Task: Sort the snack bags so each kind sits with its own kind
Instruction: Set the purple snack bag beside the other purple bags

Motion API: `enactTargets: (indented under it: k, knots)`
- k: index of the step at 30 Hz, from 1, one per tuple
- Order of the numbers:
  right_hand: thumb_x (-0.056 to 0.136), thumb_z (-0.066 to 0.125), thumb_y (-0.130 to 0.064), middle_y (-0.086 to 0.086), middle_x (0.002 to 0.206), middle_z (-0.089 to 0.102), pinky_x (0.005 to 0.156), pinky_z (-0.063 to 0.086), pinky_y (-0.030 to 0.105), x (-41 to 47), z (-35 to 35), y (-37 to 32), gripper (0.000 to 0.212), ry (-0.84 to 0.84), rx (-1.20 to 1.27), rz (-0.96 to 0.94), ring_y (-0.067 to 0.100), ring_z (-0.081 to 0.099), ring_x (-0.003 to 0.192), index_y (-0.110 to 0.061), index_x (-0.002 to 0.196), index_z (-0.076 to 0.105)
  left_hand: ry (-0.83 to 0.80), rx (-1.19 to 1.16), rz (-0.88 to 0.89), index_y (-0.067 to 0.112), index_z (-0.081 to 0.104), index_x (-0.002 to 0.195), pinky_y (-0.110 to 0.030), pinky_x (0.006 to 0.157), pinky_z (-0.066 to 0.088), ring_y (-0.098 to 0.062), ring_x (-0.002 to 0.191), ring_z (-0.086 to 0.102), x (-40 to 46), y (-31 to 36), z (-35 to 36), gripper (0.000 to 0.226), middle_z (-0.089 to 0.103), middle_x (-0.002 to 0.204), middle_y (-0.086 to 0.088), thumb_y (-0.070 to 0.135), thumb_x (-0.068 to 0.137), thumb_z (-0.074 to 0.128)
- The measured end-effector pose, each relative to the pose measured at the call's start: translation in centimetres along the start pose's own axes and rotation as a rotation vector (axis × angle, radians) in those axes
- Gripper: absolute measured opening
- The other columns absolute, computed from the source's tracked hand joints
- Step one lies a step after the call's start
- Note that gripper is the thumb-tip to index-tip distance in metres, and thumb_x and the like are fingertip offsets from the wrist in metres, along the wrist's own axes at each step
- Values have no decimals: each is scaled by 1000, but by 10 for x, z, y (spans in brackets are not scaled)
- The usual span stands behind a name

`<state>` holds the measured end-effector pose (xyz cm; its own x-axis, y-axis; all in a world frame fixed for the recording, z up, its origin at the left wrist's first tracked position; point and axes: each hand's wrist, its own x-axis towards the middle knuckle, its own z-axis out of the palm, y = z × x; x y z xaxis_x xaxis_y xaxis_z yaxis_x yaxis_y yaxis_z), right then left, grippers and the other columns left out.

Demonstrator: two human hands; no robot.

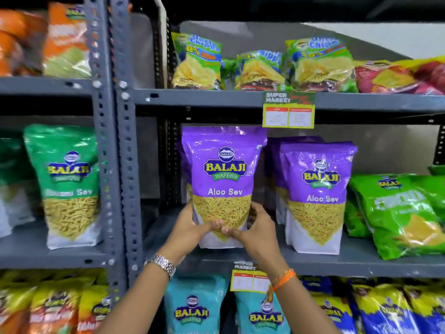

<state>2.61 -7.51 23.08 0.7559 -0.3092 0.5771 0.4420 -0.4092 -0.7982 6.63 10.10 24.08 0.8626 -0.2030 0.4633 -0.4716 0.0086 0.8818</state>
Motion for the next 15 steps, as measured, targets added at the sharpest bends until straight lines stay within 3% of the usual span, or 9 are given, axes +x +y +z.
enactTargets:
  k: [4,7,11,15]
  knots:
    - [52,101,-18,-3,111,73,87,54,24,1,23,-7,75,-52,4,12,11,70,101,-28,113,57,3,-11,-43,14,60,129,-24,89,59,-18,113,73,3,-3,-24,63,77,121,-4,4,73,88]
    - [52,101,-20,-4,106,73,84,56,25,-1,34,-6,71,-73,-15,40,6,70,95,-27,108,59,17,-16,-81,11,59,130,-37,100,57,-27,119,70,2,-8,-34,75,75,125,-10,14,63,93]
    - [51,102,-22,-6,103,71,79,52,18,-3,40,-2,72,-81,-38,64,1,67,90,-21,111,61,12,-14,-110,7,54,135,-30,97,58,-29,124,67,0,-17,-36,64,72,129,-12,-3,78,81]
    - [52,102,-25,-4,108,69,85,54,26,-3,42,-2,80,-82,-69,83,12,67,99,-12,120,61,2,-34,-128,8,53,136,-38,104,54,-28,124,67,2,-20,-38,73,71,131,-11,7,72,88]
